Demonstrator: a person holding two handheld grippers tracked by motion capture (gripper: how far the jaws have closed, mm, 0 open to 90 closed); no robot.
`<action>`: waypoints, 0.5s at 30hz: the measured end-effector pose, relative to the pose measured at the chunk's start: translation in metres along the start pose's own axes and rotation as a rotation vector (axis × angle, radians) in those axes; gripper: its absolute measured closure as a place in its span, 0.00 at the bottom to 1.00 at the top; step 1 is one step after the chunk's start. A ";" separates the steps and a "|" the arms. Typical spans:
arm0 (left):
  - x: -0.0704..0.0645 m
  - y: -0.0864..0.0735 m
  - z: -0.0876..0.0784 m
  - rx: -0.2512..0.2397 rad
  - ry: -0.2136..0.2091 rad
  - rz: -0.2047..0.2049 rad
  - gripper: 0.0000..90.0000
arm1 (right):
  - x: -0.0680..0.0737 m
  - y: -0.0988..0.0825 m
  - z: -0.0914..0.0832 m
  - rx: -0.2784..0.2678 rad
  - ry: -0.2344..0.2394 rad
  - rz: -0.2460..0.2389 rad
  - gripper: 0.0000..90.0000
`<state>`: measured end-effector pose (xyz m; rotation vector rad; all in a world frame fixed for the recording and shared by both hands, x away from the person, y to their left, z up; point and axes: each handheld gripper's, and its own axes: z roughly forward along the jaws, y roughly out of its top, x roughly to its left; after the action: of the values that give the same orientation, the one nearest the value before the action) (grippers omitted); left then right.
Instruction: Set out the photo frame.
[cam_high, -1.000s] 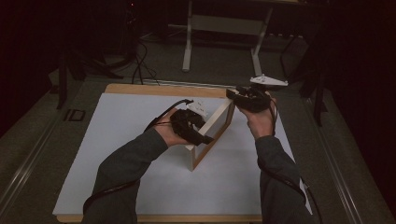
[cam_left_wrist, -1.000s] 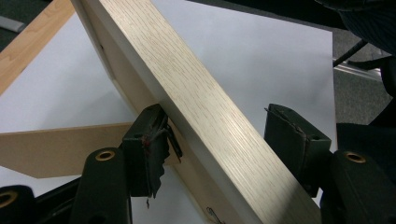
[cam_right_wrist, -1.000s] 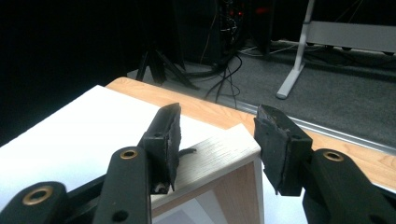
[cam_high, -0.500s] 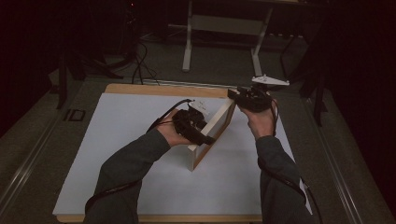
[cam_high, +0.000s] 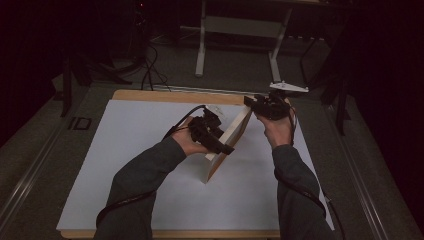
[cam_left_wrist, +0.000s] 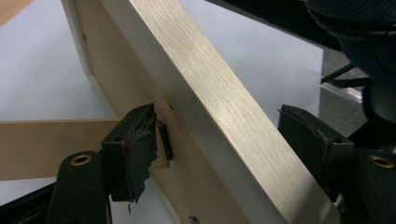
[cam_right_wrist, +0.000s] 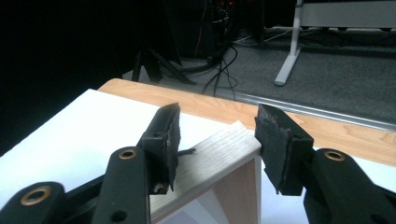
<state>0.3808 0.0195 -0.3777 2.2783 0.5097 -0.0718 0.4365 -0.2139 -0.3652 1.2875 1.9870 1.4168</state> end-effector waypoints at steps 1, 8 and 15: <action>0.001 0.000 0.000 0.000 -0.007 -0.002 0.34 | -0.001 -0.001 0.001 0.001 0.002 0.007 0.54; 0.003 0.001 0.003 -0.010 -0.022 -0.013 0.36 | 0.000 -0.005 0.003 0.012 -0.001 0.024 0.43; 0.005 0.003 0.006 -0.017 -0.018 -0.027 0.36 | 0.001 -0.009 0.005 0.024 -0.007 0.024 0.33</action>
<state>0.3868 0.0151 -0.3807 2.2521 0.5292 -0.1010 0.4355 -0.2114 -0.3753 1.3294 1.9965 1.4018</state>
